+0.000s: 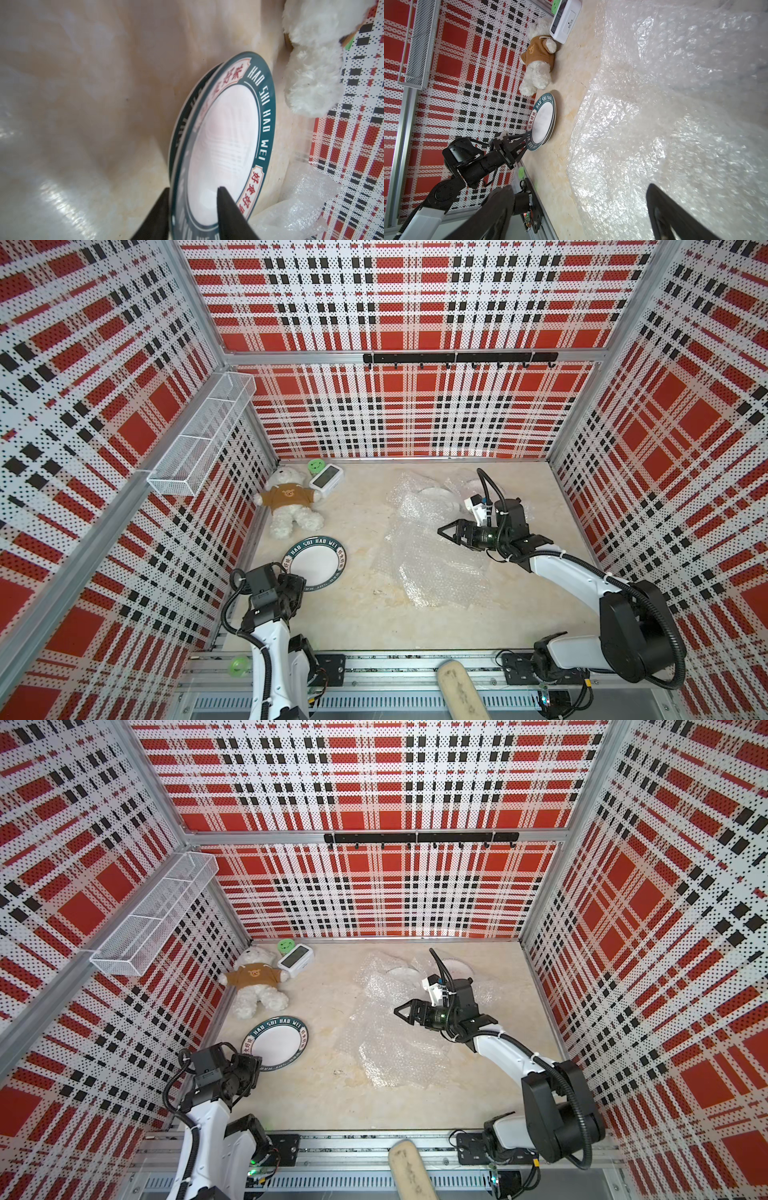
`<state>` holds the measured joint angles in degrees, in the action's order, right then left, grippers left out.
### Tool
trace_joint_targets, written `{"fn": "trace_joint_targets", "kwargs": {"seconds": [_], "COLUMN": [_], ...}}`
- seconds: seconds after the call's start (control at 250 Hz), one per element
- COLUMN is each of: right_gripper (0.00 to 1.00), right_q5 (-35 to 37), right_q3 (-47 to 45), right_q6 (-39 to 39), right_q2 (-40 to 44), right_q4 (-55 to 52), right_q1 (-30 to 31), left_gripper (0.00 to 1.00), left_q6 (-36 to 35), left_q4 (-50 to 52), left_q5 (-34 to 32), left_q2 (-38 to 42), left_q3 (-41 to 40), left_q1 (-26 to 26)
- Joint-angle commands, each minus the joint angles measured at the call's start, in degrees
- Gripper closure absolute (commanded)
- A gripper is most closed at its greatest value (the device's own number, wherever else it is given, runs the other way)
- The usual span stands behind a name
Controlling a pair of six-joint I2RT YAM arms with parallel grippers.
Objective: Unpack dinner plates from bubble wrap
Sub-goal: Place the plate on the plate.
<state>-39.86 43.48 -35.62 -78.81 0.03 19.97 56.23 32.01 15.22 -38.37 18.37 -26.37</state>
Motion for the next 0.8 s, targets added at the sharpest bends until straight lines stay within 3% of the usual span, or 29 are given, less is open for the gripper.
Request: {"fn": "trace_joint_targets", "kwargs": {"seconds": [0.0, 0.152, 0.256, 0.364, 0.564, 0.672, 0.796], "right_gripper": [0.0, 0.0, 0.0, 0.0, 0.0, 0.0, 0.0], "right_q5": [0.1, 2.8, 3.9, 3.8, 5.6, 6.0, 6.9], "right_q3": [0.7, 2.8, 3.8, 4.9, 6.0, 5.7, 4.8], "right_q6": [0.4, 2.9, 3.2, 3.2, 3.9, 3.9, 4.1], "right_q2": [0.6, 1.1, 0.6, -0.5, -2.1, -3.0, -4.5], "right_q4": [1.4, -3.7, -4.2, -4.6, -6.7, -6.6, -7.0], "right_q1": [0.3, 0.3, 0.2, 0.3, -1.4, -2.5, -3.3], "left_gripper": [0.5, 0.33, 0.13, 0.0, 0.01, 0.0, 0.01], "left_q6": [0.1, -1.7, -5.3, -5.3, -9.9, -14.1, -16.4], "left_q4": [1.0, 8.2, 14.4, 16.7, 19.5, 18.5, 17.2], "left_q5": [-1.1, -3.2, -9.3, -11.6, -13.8, -15.2, -19.7], "left_q2": [0.5, 2.0, 1.2, 2.2, 1.3, -2.4, -9.1], "left_q3": [1.1, 6.3, 12.4, 15.8, 24.7, 31.1, 37.7], "left_q1": [-0.6, -0.4, 1.9, 3.5, 6.3, 15.2, 34.7]}}
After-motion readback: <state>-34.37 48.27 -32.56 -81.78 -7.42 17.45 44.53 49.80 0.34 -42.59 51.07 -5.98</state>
